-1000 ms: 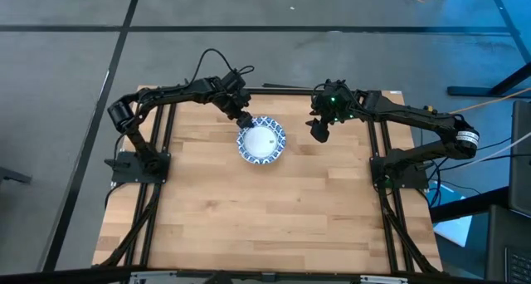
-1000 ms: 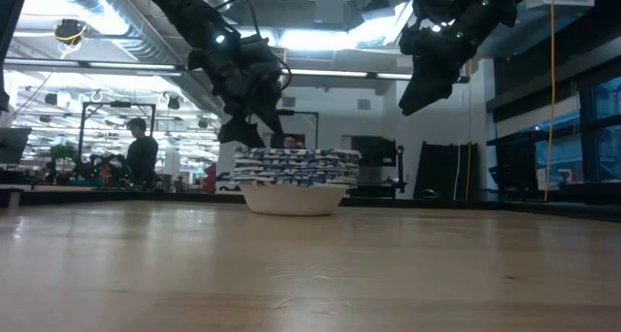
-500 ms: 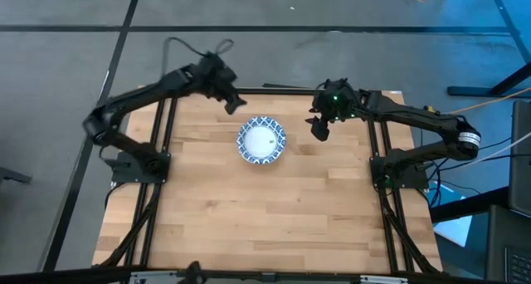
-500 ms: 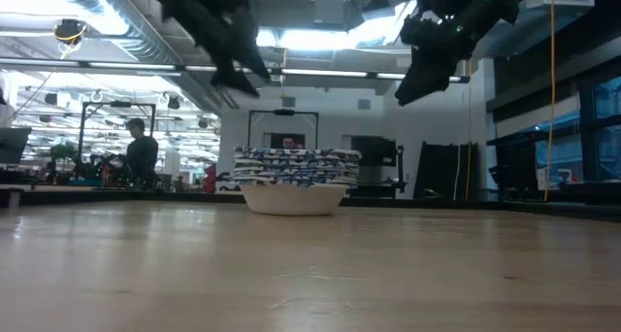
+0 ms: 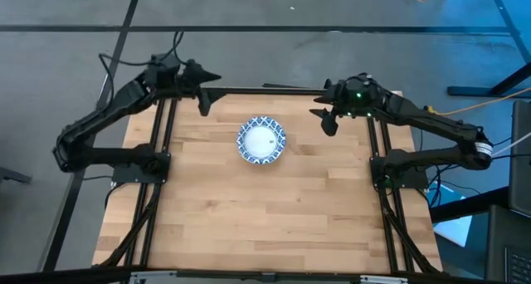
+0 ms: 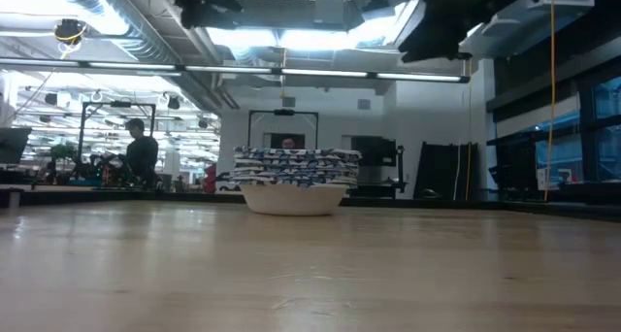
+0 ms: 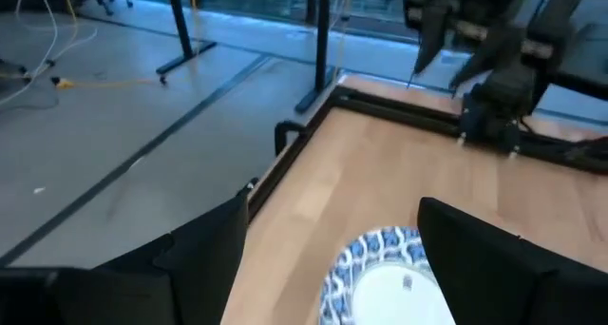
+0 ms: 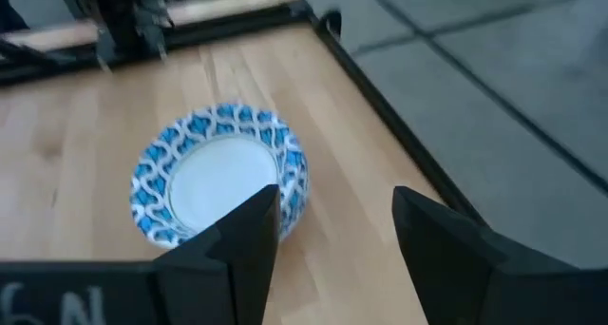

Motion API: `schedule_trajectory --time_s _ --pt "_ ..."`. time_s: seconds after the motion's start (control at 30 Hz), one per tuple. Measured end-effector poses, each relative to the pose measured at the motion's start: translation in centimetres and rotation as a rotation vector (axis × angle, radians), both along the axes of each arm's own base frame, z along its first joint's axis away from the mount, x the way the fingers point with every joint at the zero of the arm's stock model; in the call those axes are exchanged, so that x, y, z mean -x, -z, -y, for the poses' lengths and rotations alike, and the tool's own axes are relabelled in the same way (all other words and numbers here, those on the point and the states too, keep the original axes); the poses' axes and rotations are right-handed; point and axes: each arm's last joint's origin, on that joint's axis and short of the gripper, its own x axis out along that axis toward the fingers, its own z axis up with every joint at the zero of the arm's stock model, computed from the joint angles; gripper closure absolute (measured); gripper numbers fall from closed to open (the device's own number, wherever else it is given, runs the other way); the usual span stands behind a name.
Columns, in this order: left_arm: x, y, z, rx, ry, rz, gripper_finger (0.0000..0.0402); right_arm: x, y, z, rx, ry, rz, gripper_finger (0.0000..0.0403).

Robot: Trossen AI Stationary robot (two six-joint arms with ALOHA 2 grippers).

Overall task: Nest bowls inside each other
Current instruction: Return to Home Position

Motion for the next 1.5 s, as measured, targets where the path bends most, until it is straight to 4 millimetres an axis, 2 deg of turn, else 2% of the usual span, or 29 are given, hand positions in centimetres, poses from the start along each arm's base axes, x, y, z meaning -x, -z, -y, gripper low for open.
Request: schedule_trajectory --time_s 0.1,0.23,0.37,0.57,0.73,0.83,1.1,1.5 --pt "0.9 1.6 0.7 0.001 -0.017 0.004 0.0102 0.7 0.4 -0.6 0.026 -0.008 0.068 0.0198" --pt "1.9 3.9 1.5 0.013 -0.025 0.016 0.0103 2.1 2.4 -1.4 0.012 0.007 0.141 0.0198" --pt "2.7 6.6 2.1 0.08 -0.04 -0.011 0.0103 3.6 4.5 -2.1 -0.033 0.026 0.135 0.0198" --pt "3.0 11.8 2.4 0.19 -0.078 -0.073 0.0103 5.2 7.2 -2.9 -0.059 0.042 0.171 0.0198" --pt "2.9 15.1 2.7 0.173 -0.06 -0.039 0.0103 6.1 9.7 -3.4 -0.076 0.014 0.227 0.0198" --pt "2.9 16.4 2.9 0.178 -0.063 0.0 0.0103 6.5 10.9 -3.7 -0.099 -0.01 0.256 0.0198" --pt "3.6 19.7 3.5 0.265 -0.093 -0.054 0.0103 7.5 13.4 -4.2 -0.132 0.004 0.243 0.0198" --pt "4.8 22.5 4.9 0.355 -0.161 -0.042 0.0103 8.3 15.2 -4.6 -0.167 0.023 0.266 0.0198"
